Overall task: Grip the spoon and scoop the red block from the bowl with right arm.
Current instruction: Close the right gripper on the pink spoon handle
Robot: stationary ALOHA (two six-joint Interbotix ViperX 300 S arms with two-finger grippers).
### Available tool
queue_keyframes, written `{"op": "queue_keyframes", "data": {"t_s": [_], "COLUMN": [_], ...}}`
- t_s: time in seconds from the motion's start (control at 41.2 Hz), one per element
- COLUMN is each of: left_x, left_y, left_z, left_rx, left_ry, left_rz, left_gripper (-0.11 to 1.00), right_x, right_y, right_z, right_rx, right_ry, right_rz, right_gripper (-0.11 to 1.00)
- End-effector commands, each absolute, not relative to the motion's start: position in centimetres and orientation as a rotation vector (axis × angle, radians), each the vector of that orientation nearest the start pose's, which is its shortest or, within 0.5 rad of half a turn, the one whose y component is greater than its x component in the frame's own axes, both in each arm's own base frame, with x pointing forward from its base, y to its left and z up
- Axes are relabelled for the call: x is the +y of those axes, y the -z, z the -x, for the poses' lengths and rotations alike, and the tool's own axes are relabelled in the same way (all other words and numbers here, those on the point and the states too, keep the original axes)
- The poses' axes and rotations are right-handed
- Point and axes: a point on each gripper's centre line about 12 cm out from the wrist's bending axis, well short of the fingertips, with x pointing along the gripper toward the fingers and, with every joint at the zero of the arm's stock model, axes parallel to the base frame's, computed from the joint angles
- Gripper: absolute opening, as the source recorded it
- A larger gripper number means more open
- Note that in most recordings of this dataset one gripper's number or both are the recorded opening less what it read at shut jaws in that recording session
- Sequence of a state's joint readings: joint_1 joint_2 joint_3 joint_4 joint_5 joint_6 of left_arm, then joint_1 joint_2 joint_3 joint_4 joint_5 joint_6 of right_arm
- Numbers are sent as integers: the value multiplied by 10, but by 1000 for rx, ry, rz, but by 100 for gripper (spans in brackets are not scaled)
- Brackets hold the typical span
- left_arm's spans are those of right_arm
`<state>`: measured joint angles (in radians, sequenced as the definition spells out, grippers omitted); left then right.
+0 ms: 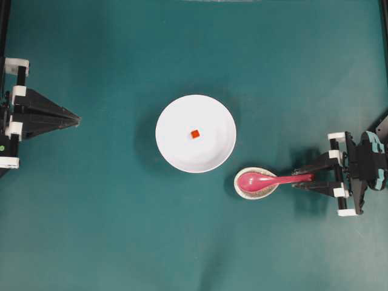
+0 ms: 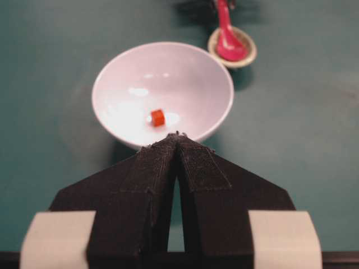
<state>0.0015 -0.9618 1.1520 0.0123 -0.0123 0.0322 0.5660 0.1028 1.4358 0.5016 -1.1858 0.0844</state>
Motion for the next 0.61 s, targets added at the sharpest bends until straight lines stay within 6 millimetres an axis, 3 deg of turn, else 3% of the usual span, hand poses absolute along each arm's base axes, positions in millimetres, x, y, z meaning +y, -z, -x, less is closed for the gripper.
{"op": "queue_keyframes", "data": {"t_s": [0.0, 0.583], "left_x": [1, 1], "left_y": [-280, -279], "left_z": [-202, -202], "left_rx": [155, 163], "left_ry": [1, 1], "left_rz": [-49, -47], "left_gripper": [0, 0], "right_x": [63, 62], "right_y": [-80, -80], "right_z": [-196, -196], "right_rx": [345, 349], "right_ry": [-54, -51], "right_rz": [-102, -103], "right_gripper": [36, 25]}}
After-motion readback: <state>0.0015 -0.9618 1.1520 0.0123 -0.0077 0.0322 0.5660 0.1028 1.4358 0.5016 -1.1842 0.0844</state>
